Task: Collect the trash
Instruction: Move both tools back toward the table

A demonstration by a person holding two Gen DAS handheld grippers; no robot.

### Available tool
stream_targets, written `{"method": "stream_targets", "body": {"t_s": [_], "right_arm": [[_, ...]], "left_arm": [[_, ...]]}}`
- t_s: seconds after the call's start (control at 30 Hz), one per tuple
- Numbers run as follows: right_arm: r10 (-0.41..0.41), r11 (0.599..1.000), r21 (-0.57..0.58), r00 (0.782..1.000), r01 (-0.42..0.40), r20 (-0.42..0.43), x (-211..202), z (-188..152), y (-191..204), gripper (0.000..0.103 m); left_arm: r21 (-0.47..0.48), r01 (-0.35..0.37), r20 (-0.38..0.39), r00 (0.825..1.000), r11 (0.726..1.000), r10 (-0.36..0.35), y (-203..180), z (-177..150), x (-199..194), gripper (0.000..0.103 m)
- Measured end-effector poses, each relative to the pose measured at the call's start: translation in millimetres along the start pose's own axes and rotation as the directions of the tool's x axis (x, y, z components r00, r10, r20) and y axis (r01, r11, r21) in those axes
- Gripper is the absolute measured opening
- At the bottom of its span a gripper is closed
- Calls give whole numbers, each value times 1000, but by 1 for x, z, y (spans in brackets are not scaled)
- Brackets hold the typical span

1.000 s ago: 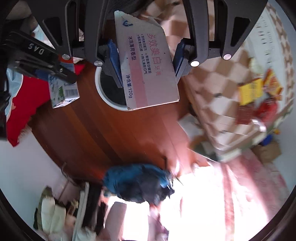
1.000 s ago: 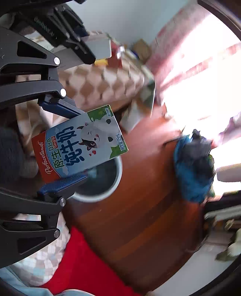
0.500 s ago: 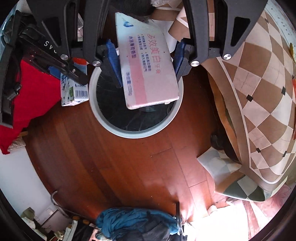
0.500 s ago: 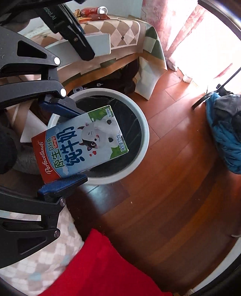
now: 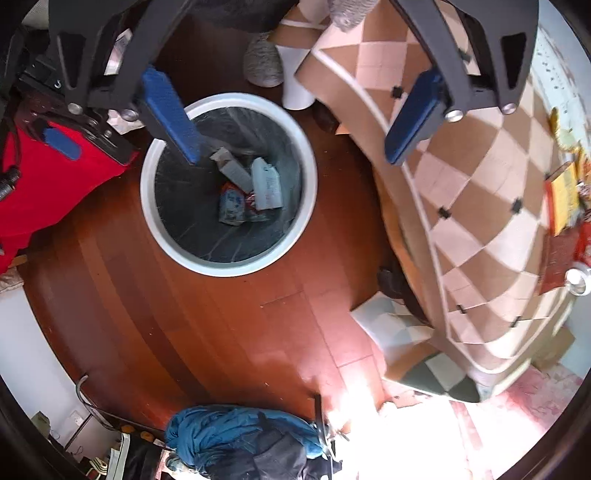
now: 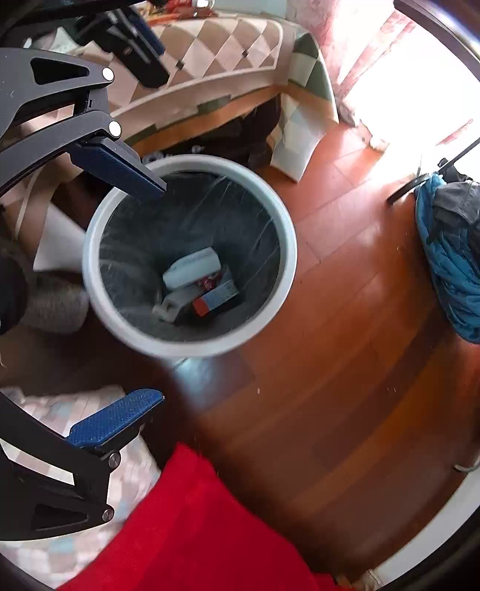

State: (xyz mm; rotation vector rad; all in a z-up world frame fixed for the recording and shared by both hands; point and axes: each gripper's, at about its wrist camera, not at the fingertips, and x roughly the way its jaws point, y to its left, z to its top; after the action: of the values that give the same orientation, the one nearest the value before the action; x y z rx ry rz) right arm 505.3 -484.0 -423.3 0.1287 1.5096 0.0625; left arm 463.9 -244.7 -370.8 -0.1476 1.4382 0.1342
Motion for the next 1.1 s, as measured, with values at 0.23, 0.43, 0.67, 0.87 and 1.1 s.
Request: {"method": "stream_targets", "body": {"t_s": [0.23,0.43,0.67,0.87,1.1], "right_arm": [[-68,997,-44,997,69,35,-32,-29,3,103],[-84,995,-49,994,88,70,-61,-48,4,103],[-73,995,-65,989,82,130,-106,-67,7,103],[-49,997,-53,978,61,202,-154,-87,7,103],[-24,997,-63,960,43,280,-205,-111,17,103]], "left_arm": [[-7,-13,34,999,1000,13,4,-22,-24,103],[-1,-21,86,996,1000,21,3,-37,-52,103],[8,-18,157,987,1000,17,4,-57,-95,103],[-1,-9,231,973,1000,9,8,-72,-137,103],[-9,12,308,951,1000,-8,20,-89,-179,103]]}}
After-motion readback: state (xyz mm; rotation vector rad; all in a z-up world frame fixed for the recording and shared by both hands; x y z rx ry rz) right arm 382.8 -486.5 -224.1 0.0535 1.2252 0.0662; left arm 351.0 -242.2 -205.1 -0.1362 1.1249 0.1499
